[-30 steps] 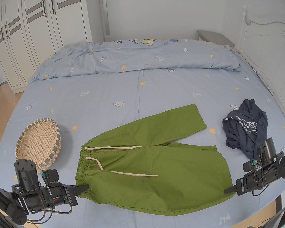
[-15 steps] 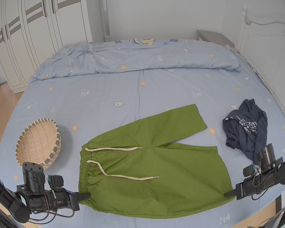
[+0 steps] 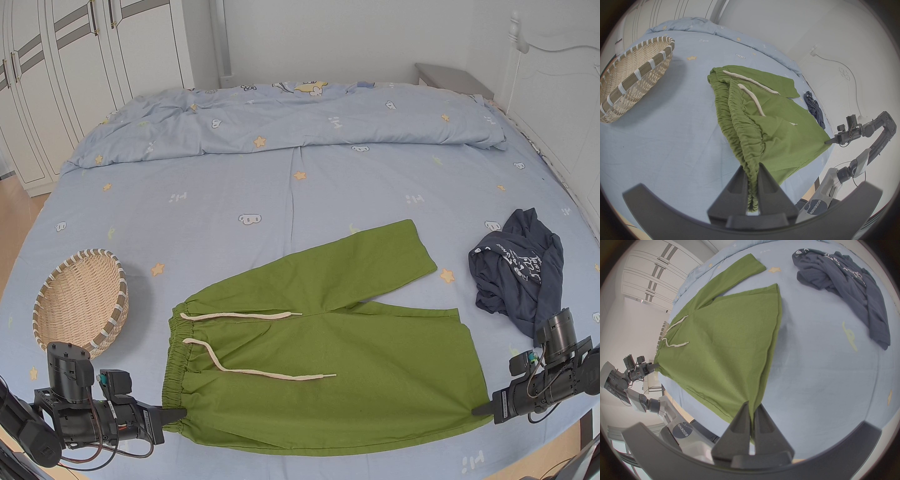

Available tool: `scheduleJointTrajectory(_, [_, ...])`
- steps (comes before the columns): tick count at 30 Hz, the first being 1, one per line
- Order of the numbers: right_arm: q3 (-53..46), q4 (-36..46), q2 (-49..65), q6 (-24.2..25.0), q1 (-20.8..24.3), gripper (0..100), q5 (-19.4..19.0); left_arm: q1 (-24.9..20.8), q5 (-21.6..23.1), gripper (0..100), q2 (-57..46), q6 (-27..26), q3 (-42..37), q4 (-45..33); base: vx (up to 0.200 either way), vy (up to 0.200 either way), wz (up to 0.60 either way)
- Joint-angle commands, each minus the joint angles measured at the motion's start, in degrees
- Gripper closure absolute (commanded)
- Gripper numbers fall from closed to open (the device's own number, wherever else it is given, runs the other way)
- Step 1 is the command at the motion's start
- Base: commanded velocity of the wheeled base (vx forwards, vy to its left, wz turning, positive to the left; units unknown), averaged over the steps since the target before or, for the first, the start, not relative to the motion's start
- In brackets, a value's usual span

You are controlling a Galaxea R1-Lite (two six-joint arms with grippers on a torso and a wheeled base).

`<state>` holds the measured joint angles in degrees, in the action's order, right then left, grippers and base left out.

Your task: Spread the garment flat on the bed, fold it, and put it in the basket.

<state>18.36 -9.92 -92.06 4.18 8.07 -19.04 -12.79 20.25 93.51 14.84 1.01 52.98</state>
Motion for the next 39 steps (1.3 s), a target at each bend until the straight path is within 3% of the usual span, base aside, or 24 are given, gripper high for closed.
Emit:
scheduleJointTrajectory(1, [-1.1, -0.9, -1.5, -0.1, 0.1, 100, 0.7, 0.3, 0.0, 100, 0.1, 0.0, -0.6, 0.0, 0.0, 0.0, 0.0])
scheduleJointTrajectory(2, [-3.4, -5.9, -3.7, -0.1, 0.3, 100, 1.6, 0.0, 0.3, 100, 0.1, -0.2, -0.9, -0.2, 0.0, 0.0, 0.0])
scheduleJointTrajectory(5, [-4.2, -7.5, -4.1, -0.3, 0.4, 100, 1.5, 0.2, 1.3, 100, 0.2, -0.8, -0.9, -0.8, 0.0, 0.0, 0.0])
scheduleJointTrajectory(29, [-4.6, -7.4, -3.9, -0.9, 0.9, 100, 1.4, 0.2, 1.7, 100, 3.8, -2.5, -0.9, -0.2, 0.0, 0.0, 0.0])
scheduleJointTrajectory(30, [-4.6, -7.3, -3.9, -0.9, 0.9, 0, 1.4, 0.2, 1.7, 100, 3.8, -2.5, -0.9, -0.2, 0.0, 0.0, 0.0])
scheduleJointTrajectory(31, [-4.6, -7.3, -3.9, -0.9, 0.9, 0, 1.4, 0.2, 1.7, 0, 3.8, -2.5, -0.9, -0.2, 0.0, 0.0, 0.0])
scheduleJointTrajectory(39, [-4.5, -7.3, -3.6, -0.8, 0.5, 0, 1.5, 0.5, 1.7, 0, 3.6, -2.5, -0.9, -0.1, 0.0, 0.0, 0.0])
